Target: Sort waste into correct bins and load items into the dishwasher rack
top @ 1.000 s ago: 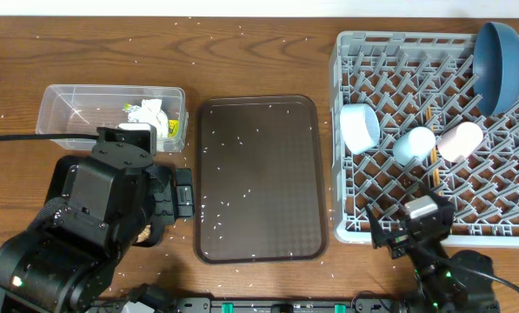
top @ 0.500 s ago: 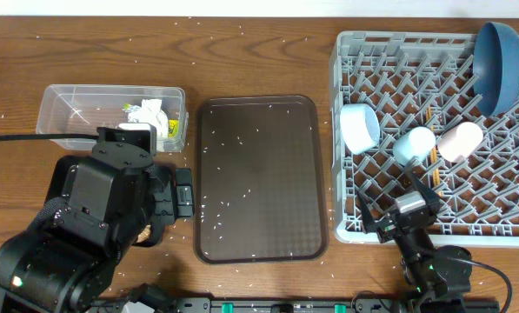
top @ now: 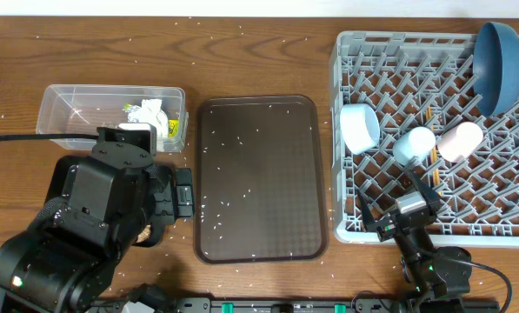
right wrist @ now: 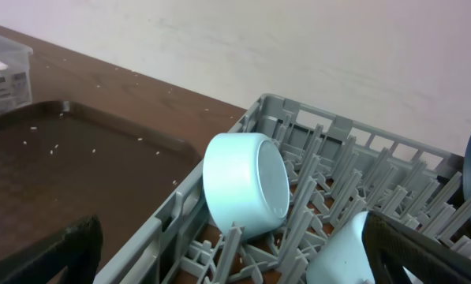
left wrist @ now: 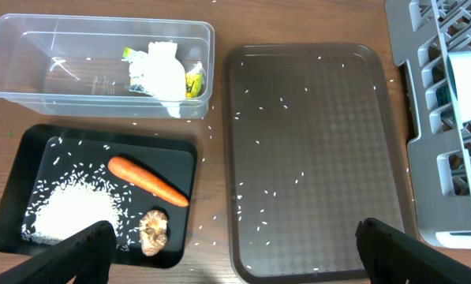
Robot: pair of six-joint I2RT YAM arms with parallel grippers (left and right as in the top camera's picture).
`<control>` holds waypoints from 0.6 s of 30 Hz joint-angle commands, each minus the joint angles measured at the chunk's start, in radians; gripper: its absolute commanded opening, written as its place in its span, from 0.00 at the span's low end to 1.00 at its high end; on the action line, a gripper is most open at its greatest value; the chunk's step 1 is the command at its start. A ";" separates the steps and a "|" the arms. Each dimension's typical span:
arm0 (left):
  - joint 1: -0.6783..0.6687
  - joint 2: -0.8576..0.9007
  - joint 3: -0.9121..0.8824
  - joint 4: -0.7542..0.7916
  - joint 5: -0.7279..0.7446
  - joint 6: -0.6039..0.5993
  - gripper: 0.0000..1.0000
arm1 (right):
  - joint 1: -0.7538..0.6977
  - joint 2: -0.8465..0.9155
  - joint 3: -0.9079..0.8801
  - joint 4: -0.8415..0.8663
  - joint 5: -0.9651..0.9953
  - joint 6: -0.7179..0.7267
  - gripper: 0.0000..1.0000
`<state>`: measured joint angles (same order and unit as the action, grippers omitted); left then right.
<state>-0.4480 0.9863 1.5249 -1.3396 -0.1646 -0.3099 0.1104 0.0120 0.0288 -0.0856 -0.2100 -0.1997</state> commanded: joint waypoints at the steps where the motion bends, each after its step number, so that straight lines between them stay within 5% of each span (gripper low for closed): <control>1: 0.000 -0.002 0.011 -0.003 -0.012 0.006 0.98 | -0.016 -0.006 -0.010 0.002 -0.008 0.012 0.99; 18: 0.024 -0.054 -0.003 0.006 -0.039 0.022 0.98 | -0.016 -0.006 -0.010 0.002 -0.008 0.012 0.99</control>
<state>-0.4458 0.9775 1.5246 -1.3483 -0.1669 -0.3084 0.1104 0.0120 0.0288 -0.0856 -0.2100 -0.1997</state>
